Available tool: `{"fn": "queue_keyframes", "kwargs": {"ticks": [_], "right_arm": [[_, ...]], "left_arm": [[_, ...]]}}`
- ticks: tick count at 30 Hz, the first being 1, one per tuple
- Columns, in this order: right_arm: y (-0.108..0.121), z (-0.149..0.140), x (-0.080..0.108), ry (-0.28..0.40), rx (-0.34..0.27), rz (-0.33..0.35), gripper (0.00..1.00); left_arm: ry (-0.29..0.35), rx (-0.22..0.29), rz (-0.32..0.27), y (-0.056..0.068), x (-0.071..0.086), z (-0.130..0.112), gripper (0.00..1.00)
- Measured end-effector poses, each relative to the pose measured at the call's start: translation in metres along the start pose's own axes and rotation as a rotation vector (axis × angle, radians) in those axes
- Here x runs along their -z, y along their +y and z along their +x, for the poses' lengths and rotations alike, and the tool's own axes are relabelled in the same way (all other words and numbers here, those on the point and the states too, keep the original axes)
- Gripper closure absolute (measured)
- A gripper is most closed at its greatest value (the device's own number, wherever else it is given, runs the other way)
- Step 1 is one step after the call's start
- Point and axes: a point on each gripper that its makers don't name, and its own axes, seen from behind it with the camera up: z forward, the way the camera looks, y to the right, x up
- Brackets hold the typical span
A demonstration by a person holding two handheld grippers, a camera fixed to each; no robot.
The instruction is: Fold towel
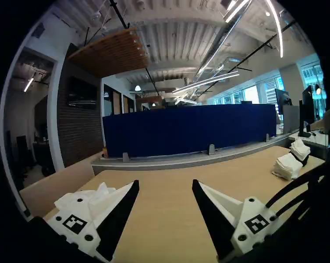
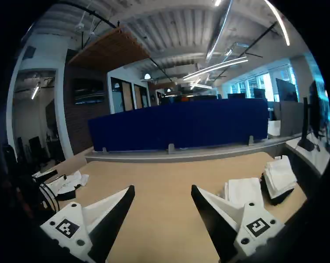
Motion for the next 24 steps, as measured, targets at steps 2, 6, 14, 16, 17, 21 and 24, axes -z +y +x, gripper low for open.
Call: {"fn": "queue_keyframes", "kwargs": {"ticks": [2, 6, 14, 16, 17, 21, 24], "right_arm": [[-0.001, -0.002, -0.006, 0.001, -0.009, 0.002, 0.00], [-0.003, -0.008, -0.016, -0.007, -0.012, 0.001, 0.00], [-0.003, -0.020, -0.027, -0.021, 0.047, -0.008, 0.00], [-0.002, -0.022, -0.028, -0.021, 0.050, -0.010, 0.00], [-0.002, -0.023, -0.029, -0.020, 0.050, -0.011, 0.00], [-0.001, -0.028, -0.033, -0.020, 0.050, -0.015, 0.00], [-0.001, -0.032, -0.035, -0.027, 0.053, -0.016, 0.00]], "left_arm": [[0.008, 0.000, 0.002, 0.002, -0.002, -0.008, 0.11], [0.030, 0.001, -0.011, 0.009, -0.005, -0.020, 0.11], [0.068, 0.013, -0.013, 0.003, -0.013, -0.046, 0.11], [0.069, 0.021, -0.014, 0.001, -0.016, -0.053, 0.11], [0.069, 0.025, -0.015, 0.000, -0.017, -0.057, 0.11], [0.068, 0.032, -0.013, -0.002, -0.020, -0.070, 0.11], [0.059, 0.036, -0.010, -0.002, -0.021, -0.077, 0.11]]}}
